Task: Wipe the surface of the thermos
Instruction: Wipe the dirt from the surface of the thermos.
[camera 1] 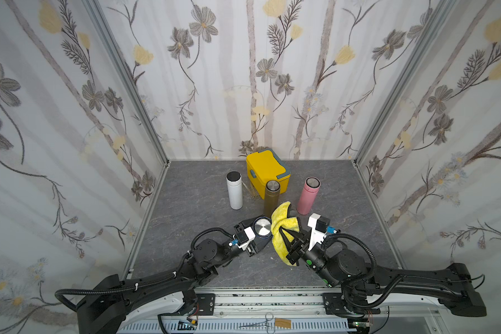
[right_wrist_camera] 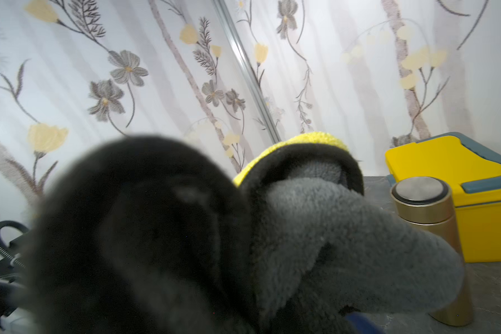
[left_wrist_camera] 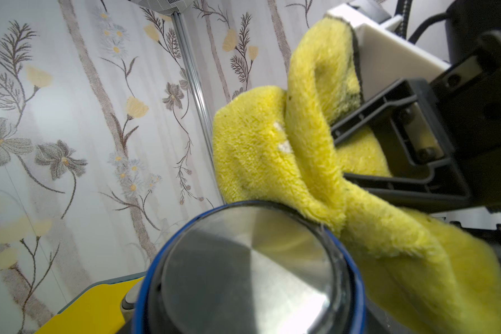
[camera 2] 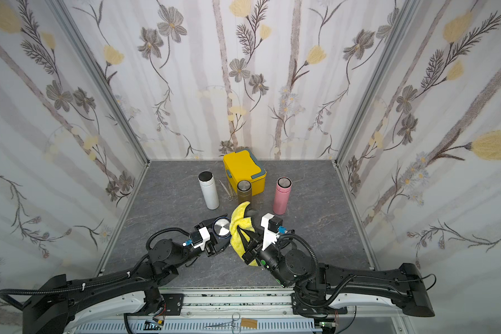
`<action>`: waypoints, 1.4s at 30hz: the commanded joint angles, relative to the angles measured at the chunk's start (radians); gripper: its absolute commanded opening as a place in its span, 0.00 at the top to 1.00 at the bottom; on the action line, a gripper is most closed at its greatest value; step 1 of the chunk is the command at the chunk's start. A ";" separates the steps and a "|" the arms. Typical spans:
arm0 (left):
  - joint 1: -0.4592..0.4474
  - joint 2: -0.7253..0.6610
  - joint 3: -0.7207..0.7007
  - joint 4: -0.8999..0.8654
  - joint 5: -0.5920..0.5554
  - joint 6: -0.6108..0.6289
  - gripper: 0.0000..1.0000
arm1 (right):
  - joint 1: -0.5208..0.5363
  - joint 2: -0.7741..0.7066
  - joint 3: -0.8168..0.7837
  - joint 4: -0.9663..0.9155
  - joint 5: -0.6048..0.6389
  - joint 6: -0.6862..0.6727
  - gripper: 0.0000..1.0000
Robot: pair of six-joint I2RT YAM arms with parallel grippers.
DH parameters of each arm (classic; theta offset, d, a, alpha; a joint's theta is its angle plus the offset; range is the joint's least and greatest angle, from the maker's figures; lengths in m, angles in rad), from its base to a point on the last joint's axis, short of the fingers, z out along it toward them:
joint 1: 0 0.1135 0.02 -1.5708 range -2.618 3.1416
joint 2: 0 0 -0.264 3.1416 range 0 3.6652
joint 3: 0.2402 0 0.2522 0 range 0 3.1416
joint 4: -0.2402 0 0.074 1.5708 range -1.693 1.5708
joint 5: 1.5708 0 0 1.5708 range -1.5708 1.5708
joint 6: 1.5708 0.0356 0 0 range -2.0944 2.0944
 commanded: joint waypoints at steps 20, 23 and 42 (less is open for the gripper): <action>-0.009 0.062 -0.016 0.059 0.133 0.196 1.00 | -0.049 0.108 0.064 -0.295 0.000 0.136 1.00; -0.010 0.055 -0.005 0.034 0.115 0.189 1.00 | -0.075 0.117 0.069 -0.330 0.013 0.154 1.00; -0.008 0.018 0.013 0.020 0.017 0.122 1.00 | -0.113 0.172 0.023 -0.254 -0.123 0.172 1.00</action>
